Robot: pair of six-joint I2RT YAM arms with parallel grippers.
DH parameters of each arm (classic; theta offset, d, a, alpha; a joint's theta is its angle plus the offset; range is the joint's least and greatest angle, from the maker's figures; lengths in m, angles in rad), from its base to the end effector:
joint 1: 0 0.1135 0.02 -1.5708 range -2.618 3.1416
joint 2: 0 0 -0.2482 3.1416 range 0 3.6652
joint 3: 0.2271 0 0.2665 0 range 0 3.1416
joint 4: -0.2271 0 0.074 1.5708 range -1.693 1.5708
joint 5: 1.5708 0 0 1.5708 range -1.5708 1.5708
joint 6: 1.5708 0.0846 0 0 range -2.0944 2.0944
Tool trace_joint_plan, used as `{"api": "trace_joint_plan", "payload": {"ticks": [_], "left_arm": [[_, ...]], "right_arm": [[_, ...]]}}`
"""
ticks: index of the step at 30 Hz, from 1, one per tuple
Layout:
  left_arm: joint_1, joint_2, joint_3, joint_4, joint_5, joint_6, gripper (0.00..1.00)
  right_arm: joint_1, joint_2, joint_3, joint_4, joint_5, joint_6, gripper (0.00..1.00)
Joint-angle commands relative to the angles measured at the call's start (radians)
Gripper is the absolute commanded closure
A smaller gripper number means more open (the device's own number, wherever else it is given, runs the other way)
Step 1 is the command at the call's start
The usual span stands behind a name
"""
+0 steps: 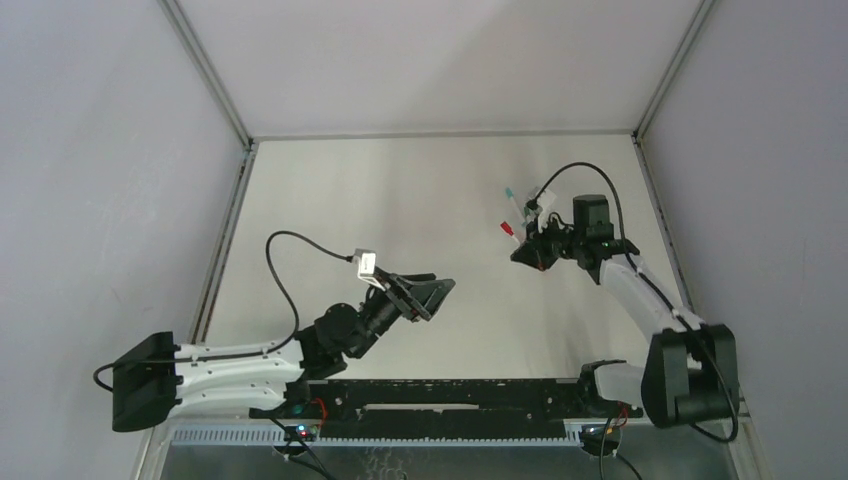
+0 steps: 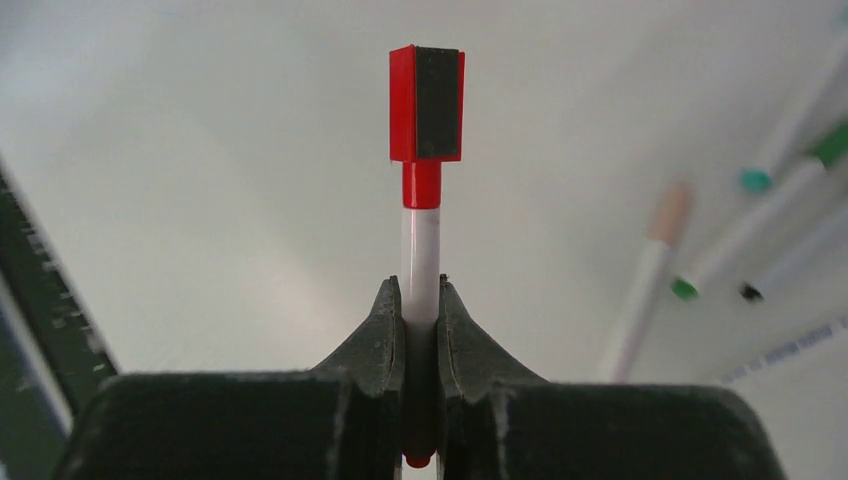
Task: Insert the pens into the pen caps
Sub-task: Place the pen at the center of the board.
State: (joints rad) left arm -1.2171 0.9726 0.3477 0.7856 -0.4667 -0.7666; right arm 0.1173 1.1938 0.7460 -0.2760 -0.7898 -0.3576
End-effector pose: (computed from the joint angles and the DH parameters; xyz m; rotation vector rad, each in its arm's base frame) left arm 0.1305 -0.2434 0.2393 -0.0736 1.5605 -1.2844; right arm 0.2797 0.0935 0.1975 -0.8818 1.9580 0.7593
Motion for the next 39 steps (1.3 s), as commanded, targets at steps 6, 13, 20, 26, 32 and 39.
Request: {"api": "trace_joint_plan", "payload": {"ticks": [6,13,20,26,32,39], "left_arm": [[0.008,-0.091,-0.1,-0.161,-0.007,0.01,0.24],[0.012,-0.088,-0.105,-0.167,0.001,0.012,0.24],[0.013,-0.091,-0.107,-0.167,0.009,0.006,0.24],[0.013,-0.104,-0.111,-0.168,0.017,-0.005,0.24],[0.013,-0.115,-0.107,-0.176,0.027,-0.01,0.24],[0.014,-0.159,-0.091,-0.221,0.043,0.006,0.24]], "right_arm": [[-0.014,0.229,0.131,-0.008,0.438,0.053,0.98],[-0.066,0.309,0.16,-0.022,0.49,0.095,0.92],[-0.1,0.4,0.216,-0.091,0.458,0.111,0.85],[-0.11,0.433,0.232,-0.111,0.449,0.122,0.75],[-0.134,0.435,0.244,-0.131,0.436,0.119,0.69],[-0.15,0.361,0.247,-0.158,0.375,0.078,0.69]]}}
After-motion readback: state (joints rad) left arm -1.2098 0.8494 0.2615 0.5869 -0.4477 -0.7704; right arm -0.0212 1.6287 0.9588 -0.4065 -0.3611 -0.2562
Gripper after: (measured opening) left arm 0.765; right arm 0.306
